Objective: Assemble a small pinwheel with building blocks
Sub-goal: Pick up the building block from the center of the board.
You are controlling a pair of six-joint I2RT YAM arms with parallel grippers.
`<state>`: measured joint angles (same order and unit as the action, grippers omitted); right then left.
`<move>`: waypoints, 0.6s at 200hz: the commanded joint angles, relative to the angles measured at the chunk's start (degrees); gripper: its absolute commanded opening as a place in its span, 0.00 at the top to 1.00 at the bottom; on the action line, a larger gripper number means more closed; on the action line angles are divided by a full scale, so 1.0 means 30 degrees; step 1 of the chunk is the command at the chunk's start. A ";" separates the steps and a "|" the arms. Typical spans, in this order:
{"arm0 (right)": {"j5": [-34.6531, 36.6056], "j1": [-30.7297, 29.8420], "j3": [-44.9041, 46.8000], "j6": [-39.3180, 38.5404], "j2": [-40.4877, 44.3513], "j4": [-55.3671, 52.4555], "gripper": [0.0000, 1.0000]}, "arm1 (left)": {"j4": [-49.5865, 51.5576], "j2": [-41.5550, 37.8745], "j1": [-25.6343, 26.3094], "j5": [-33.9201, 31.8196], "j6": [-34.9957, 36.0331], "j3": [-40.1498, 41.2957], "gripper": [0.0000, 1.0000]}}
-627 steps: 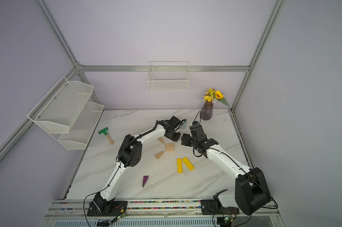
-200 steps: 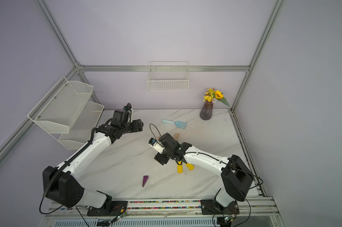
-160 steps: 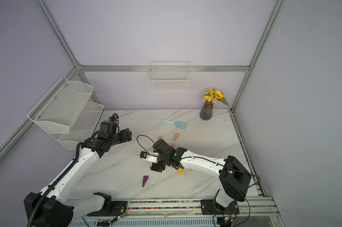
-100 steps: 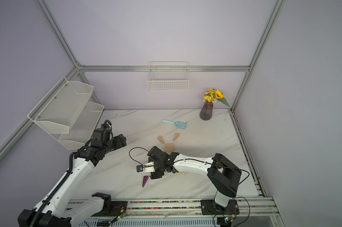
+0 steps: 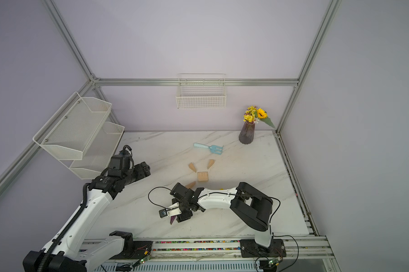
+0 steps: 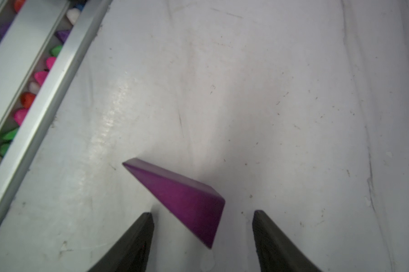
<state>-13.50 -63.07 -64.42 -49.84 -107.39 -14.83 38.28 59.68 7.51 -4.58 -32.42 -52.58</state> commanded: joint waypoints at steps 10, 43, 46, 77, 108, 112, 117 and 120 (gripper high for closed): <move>-0.0761 -0.0078 -0.1010 0.0079 -0.0783 0.0761 0.32 | -0.0485 0.0054 -0.0159 0.0178 -0.0412 0.0013 0.13; -0.1142 -0.0083 -0.1549 0.0227 -0.1391 0.0424 0.43 | -0.0514 0.0203 -0.0159 0.0237 -0.0354 0.0025 0.13; -0.1154 -0.0083 -0.1556 0.0255 -0.1407 0.0405 0.45 | -0.0515 0.0219 -0.0159 0.0237 -0.0354 0.0009 0.13; -0.1185 -0.0100 -0.1306 0.0714 -0.1407 0.0372 0.61 | -0.0606 0.0291 -0.0170 0.0323 -0.0346 0.0064 0.12; -0.1057 -0.0098 -0.1063 0.1468 -0.1292 0.0406 0.59 | -0.0701 0.0373 -0.0161 0.0412 -0.0327 0.0165 0.12; -0.1014 -0.0075 -0.1028 0.1586 -0.1292 0.0454 0.59 | -0.0691 0.0380 -0.0159 0.0435 -0.0352 0.0177 0.12; -0.0959 -0.0074 -0.0973 0.1692 -0.1292 0.0475 0.59 | -0.0691 0.0369 -0.0171 0.0427 -0.0354 0.0207 0.12; -0.0951 -0.0068 -0.0982 0.1749 -0.1314 0.0488 0.58 | -0.0694 0.0404 -0.0160 0.0440 -0.0354 0.0211 0.12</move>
<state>-16.03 -63.07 -68.16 -47.33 -111.28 -13.67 38.11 60.88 7.49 -3.42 -32.40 -52.58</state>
